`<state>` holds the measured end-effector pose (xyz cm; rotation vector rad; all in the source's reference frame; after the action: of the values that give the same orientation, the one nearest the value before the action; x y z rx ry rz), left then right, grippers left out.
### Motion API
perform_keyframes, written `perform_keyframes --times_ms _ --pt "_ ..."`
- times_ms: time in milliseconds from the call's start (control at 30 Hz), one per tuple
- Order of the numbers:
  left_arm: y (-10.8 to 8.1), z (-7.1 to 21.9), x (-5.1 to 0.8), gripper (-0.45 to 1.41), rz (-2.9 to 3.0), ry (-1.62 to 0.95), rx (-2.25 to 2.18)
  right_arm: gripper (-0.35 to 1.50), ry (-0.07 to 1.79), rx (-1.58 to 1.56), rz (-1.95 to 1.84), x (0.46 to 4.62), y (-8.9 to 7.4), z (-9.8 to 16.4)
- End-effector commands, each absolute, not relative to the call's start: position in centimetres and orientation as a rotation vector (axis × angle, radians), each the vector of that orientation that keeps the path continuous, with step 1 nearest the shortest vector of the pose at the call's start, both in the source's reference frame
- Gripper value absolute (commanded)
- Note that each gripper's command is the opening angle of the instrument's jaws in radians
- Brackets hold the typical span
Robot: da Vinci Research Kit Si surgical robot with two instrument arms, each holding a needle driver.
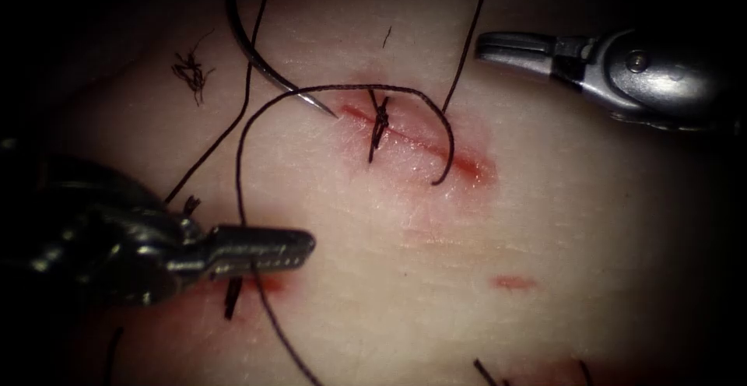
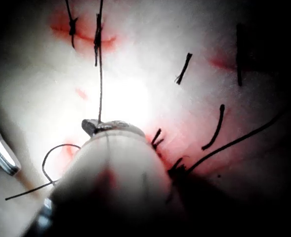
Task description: Wound Closure
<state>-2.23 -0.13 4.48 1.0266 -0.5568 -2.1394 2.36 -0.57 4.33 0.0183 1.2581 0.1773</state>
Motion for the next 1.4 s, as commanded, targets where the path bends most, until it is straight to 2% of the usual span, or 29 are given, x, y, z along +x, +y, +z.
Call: perform_keyframes --times_ms 33,300,733,1333,1400 --pt "-0.1 4.6 -2.29 -0.45 -2.144 -0.577 1.030 -0.35 1.274 0.035 0.183 2.50 -0.6 4.6" --pt "0.1 4.9 -2.45 -0.45 -2.172 -0.631 1.101 -0.35 1.342 0.096 0.200 2.79 -0.8 5.0" --pt "0.0 5.7 -2.73 -0.45 -2.173 -0.468 1.130 -0.35 1.500 0.069 0.276 2.93 -0.7 4.6" --pt "-0.1 5.7 -3.13 -0.45 -2.105 -0.394 1.232 -0.33 1.517 0.012 0.313 3.23 -0.7 4.6" --pt "-0.2 5.6 -3.15 -0.45 -2.096 -0.385 1.235 -0.13 1.517 0.011 0.314 3.25 -0.7 4.6"
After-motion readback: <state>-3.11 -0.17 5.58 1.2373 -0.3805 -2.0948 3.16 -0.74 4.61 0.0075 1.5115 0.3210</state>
